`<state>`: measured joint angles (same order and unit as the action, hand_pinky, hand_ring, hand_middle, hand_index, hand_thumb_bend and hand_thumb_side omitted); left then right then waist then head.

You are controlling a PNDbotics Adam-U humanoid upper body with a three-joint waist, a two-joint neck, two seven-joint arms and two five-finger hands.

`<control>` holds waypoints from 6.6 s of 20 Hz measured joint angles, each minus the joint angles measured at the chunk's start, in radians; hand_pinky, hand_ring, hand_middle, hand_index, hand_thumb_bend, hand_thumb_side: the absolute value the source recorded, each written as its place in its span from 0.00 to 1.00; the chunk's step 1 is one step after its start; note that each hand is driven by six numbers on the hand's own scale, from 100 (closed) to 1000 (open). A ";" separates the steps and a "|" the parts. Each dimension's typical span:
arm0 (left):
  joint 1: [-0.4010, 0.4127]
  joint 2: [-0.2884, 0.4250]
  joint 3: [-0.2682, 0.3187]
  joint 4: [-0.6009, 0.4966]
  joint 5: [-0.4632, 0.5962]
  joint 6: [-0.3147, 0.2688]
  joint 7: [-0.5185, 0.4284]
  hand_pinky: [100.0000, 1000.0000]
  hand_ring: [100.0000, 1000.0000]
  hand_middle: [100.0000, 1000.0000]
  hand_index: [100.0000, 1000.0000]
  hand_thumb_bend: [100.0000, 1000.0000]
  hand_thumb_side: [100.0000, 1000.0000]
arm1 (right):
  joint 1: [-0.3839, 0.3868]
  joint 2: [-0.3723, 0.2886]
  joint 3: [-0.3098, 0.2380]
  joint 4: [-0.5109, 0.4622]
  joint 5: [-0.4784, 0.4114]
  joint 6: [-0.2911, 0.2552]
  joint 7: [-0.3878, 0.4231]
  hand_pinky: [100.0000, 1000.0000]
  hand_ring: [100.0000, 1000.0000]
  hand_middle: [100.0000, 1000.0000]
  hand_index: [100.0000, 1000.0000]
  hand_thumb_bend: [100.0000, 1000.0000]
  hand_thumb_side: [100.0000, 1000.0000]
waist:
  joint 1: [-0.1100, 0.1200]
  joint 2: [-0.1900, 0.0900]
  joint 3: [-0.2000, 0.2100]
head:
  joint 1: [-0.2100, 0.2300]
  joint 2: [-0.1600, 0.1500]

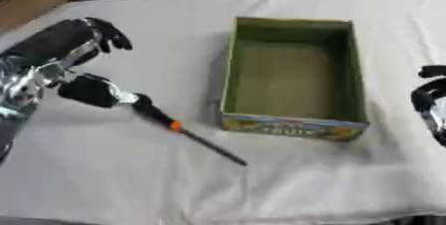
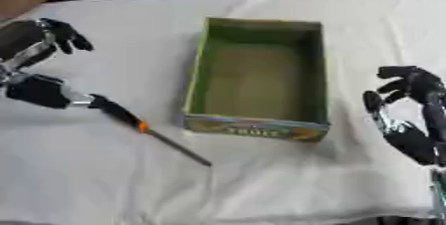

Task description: Pick up objects on the table and place them in the box.

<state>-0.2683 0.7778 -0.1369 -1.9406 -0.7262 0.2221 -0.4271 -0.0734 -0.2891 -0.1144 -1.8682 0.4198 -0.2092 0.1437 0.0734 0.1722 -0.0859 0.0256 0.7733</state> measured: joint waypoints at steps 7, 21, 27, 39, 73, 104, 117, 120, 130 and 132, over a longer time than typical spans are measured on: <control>0.000 0.000 0.000 0.000 -0.001 0.000 0.000 0.64 0.65 0.64 0.74 0.92 0.51 | 0.000 0.000 0.000 0.000 0.000 0.000 0.000 0.45 0.55 0.64 0.76 0.37 0.63 | 0.000 0.001 0.000 | -0.008 0.000; -0.013 0.028 -0.030 0.010 0.004 -0.031 -0.051 0.65 0.66 0.64 0.74 0.90 0.47 | 0.001 0.000 0.000 -0.003 0.000 -0.002 0.003 0.45 0.55 0.63 0.76 0.37 0.63 | 0.000 0.001 -0.001 | -0.008 0.000; -0.043 0.045 -0.076 0.048 0.017 -0.069 -0.087 0.65 0.66 0.64 0.73 0.88 0.47 | 0.001 0.000 0.001 -0.005 0.000 -0.002 0.006 0.45 0.55 0.63 0.76 0.37 0.63 | 0.000 0.001 -0.004 | -0.007 0.000; -0.072 0.045 -0.128 0.106 0.035 -0.115 -0.108 0.65 0.66 0.62 0.73 0.82 0.46 | 0.001 0.000 0.001 -0.006 0.000 -0.002 0.006 0.45 0.55 0.63 0.76 0.37 0.63 | 0.000 0.001 -0.007 | -0.006 0.000; -0.139 0.045 -0.248 0.211 0.089 -0.186 -0.168 0.63 0.64 0.58 0.69 0.72 0.42 | 0.009 0.000 0.007 -0.012 0.000 -0.005 0.012 0.45 0.54 0.63 0.76 0.37 0.63 | 0.001 0.001 -0.017 | 0.002 0.000; -0.141 0.013 -0.279 0.305 -0.057 -0.240 -0.128 0.62 0.61 0.53 0.64 0.65 0.38 | 0.011 0.000 0.007 -0.017 0.000 -0.005 0.012 0.45 0.54 0.63 0.76 0.36 0.63 | 0.001 0.001 -0.019 | 0.003 0.000; -0.146 -0.010 -0.297 0.334 -0.082 -0.246 -0.102 0.60 0.58 0.50 0.61 0.63 0.37 | 0.016 0.000 0.009 -0.018 0.000 -0.005 0.012 0.45 0.54 0.63 0.76 0.36 0.63 | 0.000 0.001 -0.022 | 0.007 0.000; -0.146 -0.016 -0.297 0.341 -0.090 -0.248 -0.096 0.60 0.57 0.49 0.60 0.62 0.36 | 0.018 0.000 0.010 -0.018 0.000 -0.005 0.012 0.45 0.54 0.63 0.76 0.36 0.63 | 0.000 0.001 -0.022 | 0.010 0.000; -0.148 -0.019 -0.302 0.363 -0.112 -0.250 -0.076 0.55 0.49 0.44 0.55 0.51 0.33 | 0.019 0.000 0.012 -0.019 0.000 -0.005 0.012 0.45 0.54 0.63 0.76 0.36 0.63 | 0.000 0.001 -0.022 | 0.010 0.000; -0.149 -0.019 -0.302 0.364 -0.114 -0.247 -0.069 0.53 0.46 0.43 0.53 0.44 0.32 | 0.019 0.000 0.012 -0.021 0.000 -0.005 0.012 0.45 0.54 0.63 0.76 0.36 0.63 | 0.000 0.001 -0.022 | 0.010 0.000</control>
<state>-0.4175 0.7589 -0.4390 -1.5763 -0.8403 -0.0245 -0.4958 -0.0543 -0.2886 -0.1024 -1.8887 0.4196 -0.2140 0.1562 0.0735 0.1727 -0.1083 0.0360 0.7733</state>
